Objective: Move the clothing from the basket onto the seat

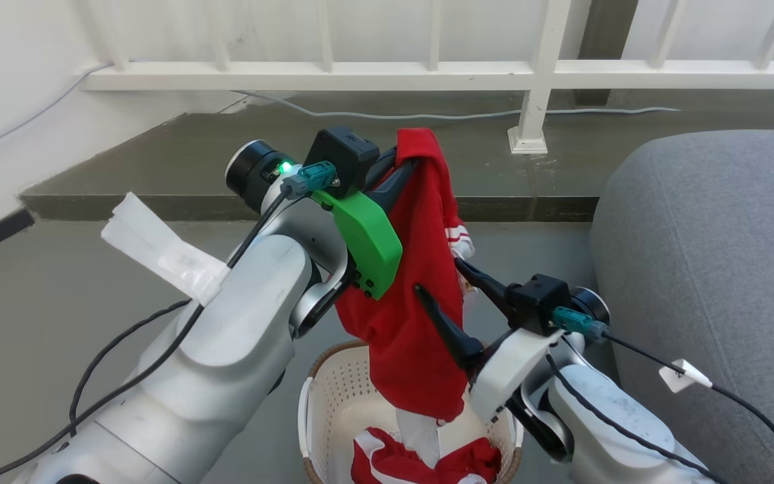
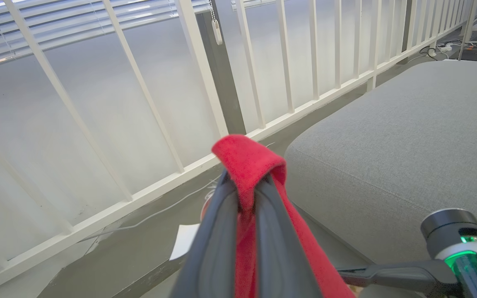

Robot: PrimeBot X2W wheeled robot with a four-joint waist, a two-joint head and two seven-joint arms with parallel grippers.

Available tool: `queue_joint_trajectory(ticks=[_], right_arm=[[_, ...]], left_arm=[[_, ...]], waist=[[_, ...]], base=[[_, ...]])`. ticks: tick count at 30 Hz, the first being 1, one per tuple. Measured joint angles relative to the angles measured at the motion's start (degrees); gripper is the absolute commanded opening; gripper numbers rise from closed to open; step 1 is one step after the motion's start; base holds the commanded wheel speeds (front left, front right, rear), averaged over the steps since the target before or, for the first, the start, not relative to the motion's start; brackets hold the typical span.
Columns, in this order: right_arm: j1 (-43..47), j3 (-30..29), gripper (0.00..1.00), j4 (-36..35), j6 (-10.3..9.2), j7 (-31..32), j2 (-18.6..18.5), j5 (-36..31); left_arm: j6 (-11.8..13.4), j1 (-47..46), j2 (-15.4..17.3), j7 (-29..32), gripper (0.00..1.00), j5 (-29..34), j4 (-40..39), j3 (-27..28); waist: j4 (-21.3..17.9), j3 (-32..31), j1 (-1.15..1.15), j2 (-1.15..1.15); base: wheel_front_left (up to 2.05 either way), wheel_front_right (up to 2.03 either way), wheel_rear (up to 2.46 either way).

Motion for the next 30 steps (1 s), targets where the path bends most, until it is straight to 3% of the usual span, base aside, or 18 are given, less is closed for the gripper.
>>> queue_joint_trajectory(ticks=[9,11,14,30], right_arm=[[-2.87,3.90,1.00,3.41,0.00,0.00,-0.04,2.23],[-3.27,4.15,0.37,3.64,0.00,0.00,-0.03,2.25],[-4.38,4.82,0.00,4.13,-0.07,0.00,-0.02,2.65],[-5.69,3.49,0.00,6.64,-1.68,0.00,-0.03,4.04]], left_arm=[[0.00,0.01,0.00,0.68,0.00,-0.65,-1.30,-0.05],[0.00,0.01,0.00,0.78,0.00,-0.69,-1.46,-0.09],[0.02,0.01,0.00,0.96,0.00,-0.70,-1.98,-0.14],[1.20,2.31,0.46,1.54,0.00,-1.45,-1.66,0.89]], waist=[[0.60,0.35,0.00,0.00],[0.61,0.37,0.00,0.00],[0.61,0.45,0.00,0.00],[-0.60,0.91,0.00,0.00]], base=[[0.00,0.00,0.00],[0.00,0.00,0.00],[0.00,0.00,0.00],[0.00,0.00,0.00]])
